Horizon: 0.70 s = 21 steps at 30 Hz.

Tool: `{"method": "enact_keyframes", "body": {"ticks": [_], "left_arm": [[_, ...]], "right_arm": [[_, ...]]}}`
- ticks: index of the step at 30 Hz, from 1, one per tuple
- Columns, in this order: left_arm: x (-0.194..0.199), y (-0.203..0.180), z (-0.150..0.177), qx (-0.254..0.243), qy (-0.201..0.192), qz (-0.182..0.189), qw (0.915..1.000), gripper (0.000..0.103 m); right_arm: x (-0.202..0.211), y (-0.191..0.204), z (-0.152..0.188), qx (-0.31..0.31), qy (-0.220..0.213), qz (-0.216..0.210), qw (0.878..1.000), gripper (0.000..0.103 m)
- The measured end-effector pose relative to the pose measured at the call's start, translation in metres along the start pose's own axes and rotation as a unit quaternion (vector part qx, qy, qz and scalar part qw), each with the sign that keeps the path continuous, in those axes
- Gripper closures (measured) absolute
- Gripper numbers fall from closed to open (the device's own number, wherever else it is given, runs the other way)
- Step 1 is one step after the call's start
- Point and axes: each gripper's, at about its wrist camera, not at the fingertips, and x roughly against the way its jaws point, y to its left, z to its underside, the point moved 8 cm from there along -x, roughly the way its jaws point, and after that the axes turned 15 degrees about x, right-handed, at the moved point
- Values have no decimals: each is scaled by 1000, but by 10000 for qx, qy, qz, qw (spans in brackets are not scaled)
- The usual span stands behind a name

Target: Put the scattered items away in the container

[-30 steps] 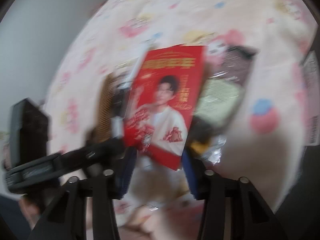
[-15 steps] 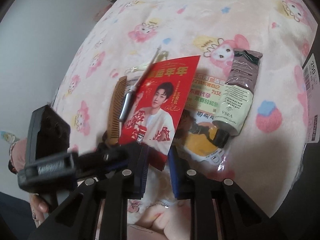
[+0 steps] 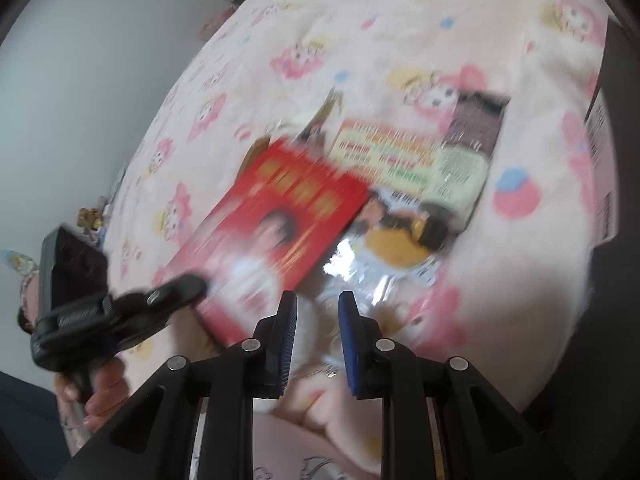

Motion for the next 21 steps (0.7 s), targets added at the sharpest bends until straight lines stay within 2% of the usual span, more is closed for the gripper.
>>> {"method": "enact_keyframes", "body": {"ticks": [2,6,11,14,16,17,19,21], "left_arm": [[4,7,-2,18,-99,-101,9999,99],[1,17,-9,118,-120,-132,9998,97],[-4,21,-19,156,-184,-178,9996,94],[-5,23,-28,133,-306,-312,9990,92],[-2,23,-36,73,-501,-450,9977,87],[2,23,-41,21,-642,-563,9963,80],[8,24,-50,-78,-882,-835,9926,74],[11,28,-53,-46,-937,-922,9913,71]], "right_arm": [[-1,-2,-12,14,-63,14,10000,81],[-16,4,-43,283,-122,129,9994,66],[-45,18,-65,1041,158,224,9942,66],[-62,20,-62,1322,444,347,9896,64],[-61,24,-54,1490,546,363,9867,64],[-59,28,-48,1576,608,314,9851,64],[-54,42,-29,1701,835,-47,9819,68],[-51,55,-14,1792,1017,-255,9782,69]]}}
